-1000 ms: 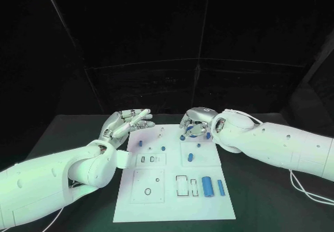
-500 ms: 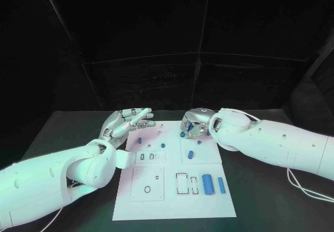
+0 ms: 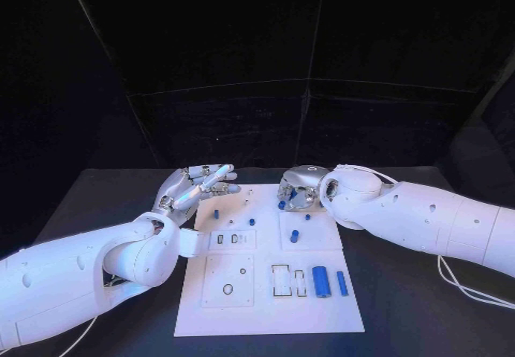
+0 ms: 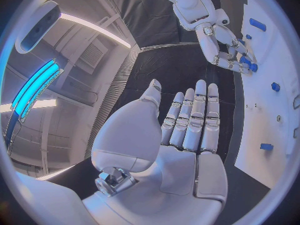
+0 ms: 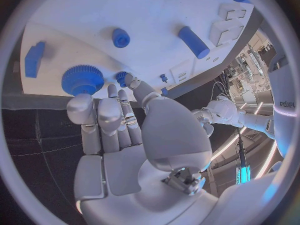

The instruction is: Assemble the parts on the task board

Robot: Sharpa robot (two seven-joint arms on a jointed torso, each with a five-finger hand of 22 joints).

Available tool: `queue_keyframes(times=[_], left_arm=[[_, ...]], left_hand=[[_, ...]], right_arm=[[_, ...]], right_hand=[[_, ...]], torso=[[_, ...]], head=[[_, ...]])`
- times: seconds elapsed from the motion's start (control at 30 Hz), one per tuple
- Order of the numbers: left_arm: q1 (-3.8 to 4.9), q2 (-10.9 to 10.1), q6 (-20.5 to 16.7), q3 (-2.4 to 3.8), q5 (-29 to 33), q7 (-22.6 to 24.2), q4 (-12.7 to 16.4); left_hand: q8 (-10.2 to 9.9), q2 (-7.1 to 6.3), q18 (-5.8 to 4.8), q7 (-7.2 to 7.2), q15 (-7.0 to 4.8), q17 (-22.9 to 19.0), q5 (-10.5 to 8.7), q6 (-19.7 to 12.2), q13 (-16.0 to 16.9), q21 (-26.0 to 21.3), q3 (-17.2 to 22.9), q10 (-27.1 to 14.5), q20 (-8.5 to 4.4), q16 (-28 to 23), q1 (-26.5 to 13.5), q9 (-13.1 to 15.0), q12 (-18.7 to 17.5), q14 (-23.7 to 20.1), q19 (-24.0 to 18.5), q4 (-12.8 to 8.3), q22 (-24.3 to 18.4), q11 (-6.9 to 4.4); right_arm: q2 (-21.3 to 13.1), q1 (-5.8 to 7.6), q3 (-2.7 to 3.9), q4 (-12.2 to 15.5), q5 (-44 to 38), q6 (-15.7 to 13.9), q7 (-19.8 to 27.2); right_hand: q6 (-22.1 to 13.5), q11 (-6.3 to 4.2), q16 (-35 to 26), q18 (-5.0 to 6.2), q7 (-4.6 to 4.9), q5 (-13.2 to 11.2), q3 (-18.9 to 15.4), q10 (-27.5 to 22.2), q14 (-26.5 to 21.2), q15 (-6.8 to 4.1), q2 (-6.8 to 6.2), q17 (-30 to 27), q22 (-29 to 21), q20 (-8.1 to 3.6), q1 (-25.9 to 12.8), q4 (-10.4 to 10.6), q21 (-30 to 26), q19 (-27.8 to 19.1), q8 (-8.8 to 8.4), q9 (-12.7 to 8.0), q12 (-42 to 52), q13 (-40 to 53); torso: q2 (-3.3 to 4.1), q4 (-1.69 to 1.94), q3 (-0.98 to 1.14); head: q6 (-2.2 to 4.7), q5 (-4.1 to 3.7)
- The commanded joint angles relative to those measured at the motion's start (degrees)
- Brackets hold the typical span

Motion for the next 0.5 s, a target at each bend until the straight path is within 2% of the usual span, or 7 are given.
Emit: queue_keyframes(times=[0.03, 0.33, 0.5], left_arm=[[0.13, -0.14, 0.77, 0.07, -0.44, 0.44, 0.23], [0.27, -0.41, 0.86, 0.07, -0.44, 0.32, 0.63], [0.35, -0.53, 0.86, 0.07, -0.44, 0.25, 0.6]], left_hand=[[-0.2, -0.04, 0.77, 0.13, 0.15, 0.01, 0.18, 0.33, -0.05, -0.07, 0.11, 0.51, 0.02, -0.33, 0.44, -0.09, -0.26, -0.38, 0.22, -0.33, -0.1, -0.01], [-0.21, -0.03, 0.77, 0.14, 0.15, 0.01, 0.19, 0.33, -0.06, -0.08, 0.11, 0.51, 0.02, -0.35, 0.45, -0.09, -0.27, -0.4, 0.23, -0.36, -0.11, 0.0], [-0.23, -0.02, 0.77, 0.15, 0.16, 0.01, 0.19, 0.32, -0.06, -0.1, 0.12, 0.49, 0.02, -0.39, 0.49, -0.1, -0.3, -0.43, 0.23, -0.42, -0.13, 0.02]], right_arm=[[0.27, 0.14, 0.05, -0.28, -0.53, 1.29, 0.28], [1.28, 0.14, 0.04, -1.53, -0.53, 2.65, 0.36], [1.56, 0.13, 0.04, -1.97, -0.54, 3.68, 0.28]], right_hand=[[0.39, 0.01, 0.78, -0.69, -0.27, -0.16, 0.48, 0.56, 1.76, 0.06, 0.62, 0.73, 0.79, -0.05, -0.13, 0.02, 0.61, 0.68, 0.24, 0.09, 0.26, 0.09], [1.42, -0.14, 2.51, -0.92, -0.27, -0.27, 1.82, 1.5, 1.58, -0.01, 1.23, 2.09, 2.36, -0.09, -0.17, 0.43, 1.81, 1.18, 0.39, 0.15, 0.49, 0.03], [2.4, -0.31, 3.27, -1.01, -0.42, -0.62, 3.0, 2.28, 1.43, -0.12, 1.58, 2.53, 3.09, -0.18, 0.14, 0.47, 2.41, 1.33, 0.54, 0.19, 0.62, 0.0]], torso=[[0.06, 0.04, -0.04], [0.32, 0.1, -0.03], [0.34, 0.15, 0.0]], head=[[-0.13, -0.02], [-0.21, -0.07], [-0.59, -0.06]])
